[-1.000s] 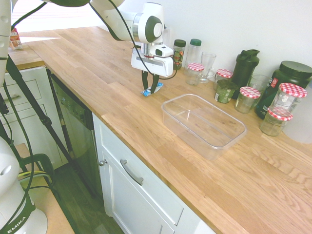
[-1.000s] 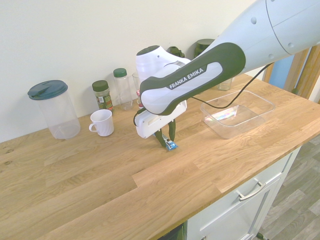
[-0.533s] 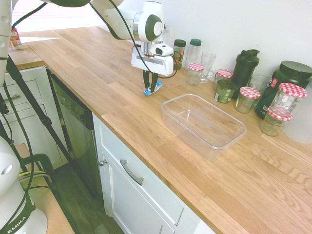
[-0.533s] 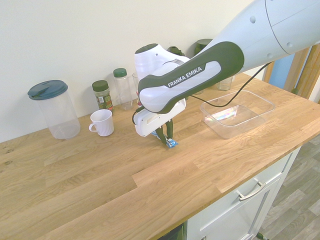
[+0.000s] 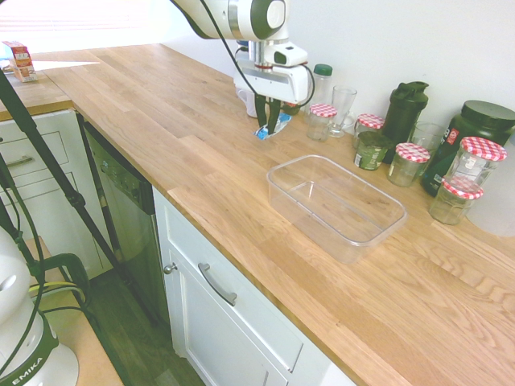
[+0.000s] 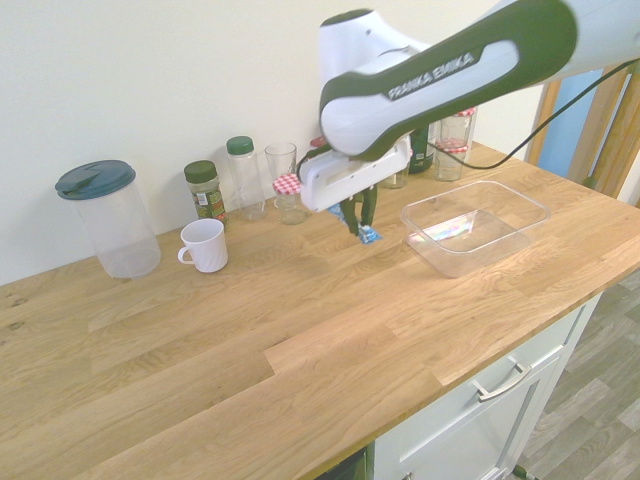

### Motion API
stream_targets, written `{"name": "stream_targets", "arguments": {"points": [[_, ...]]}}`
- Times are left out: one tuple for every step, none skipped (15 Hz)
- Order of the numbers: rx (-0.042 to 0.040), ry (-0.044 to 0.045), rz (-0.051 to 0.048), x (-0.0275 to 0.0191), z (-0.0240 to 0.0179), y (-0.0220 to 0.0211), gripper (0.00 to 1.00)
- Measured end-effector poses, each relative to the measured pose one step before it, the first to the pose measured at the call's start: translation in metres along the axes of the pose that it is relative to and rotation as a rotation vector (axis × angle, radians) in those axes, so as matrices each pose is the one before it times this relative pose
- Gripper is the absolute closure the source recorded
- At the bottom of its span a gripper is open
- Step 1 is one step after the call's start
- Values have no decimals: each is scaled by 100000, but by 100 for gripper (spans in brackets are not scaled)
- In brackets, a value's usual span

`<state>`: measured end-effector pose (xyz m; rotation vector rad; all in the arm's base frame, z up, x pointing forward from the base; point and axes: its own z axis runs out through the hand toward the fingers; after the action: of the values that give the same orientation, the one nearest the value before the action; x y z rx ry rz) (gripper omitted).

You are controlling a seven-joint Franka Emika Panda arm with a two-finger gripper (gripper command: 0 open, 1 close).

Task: Put the protein bar into the container

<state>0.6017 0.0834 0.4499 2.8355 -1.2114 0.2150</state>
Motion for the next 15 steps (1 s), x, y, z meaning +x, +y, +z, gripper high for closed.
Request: {"name": "stream_targets", "arguments": {"points": [[1223,-189,2278,1100,-1137,2054,100],[922,-470,2009,1000,-895,2051,100],[352,-265,1844,980,-533,1990,100],[82,-512,1750,1023,-178,1943,100],[25,-781,1769,1097,-9,1874,100],[257,-685,1623,1355,142,1932,100],[162,-726,1453,1312,392,1866,100],[543,-939,1382,1425,472,1935,100],[788,-964,997,1389,533,1735,100],[541,-715,683,1115,450,1484,100],[542,-548,340,926,307,1230,100],[751,-342,119,675,228,926,100],[493,-246,54,460,224,655,100],[152,-487,32,337,258,408,100],[-164,-391,-309,223,332,186,100]]}}
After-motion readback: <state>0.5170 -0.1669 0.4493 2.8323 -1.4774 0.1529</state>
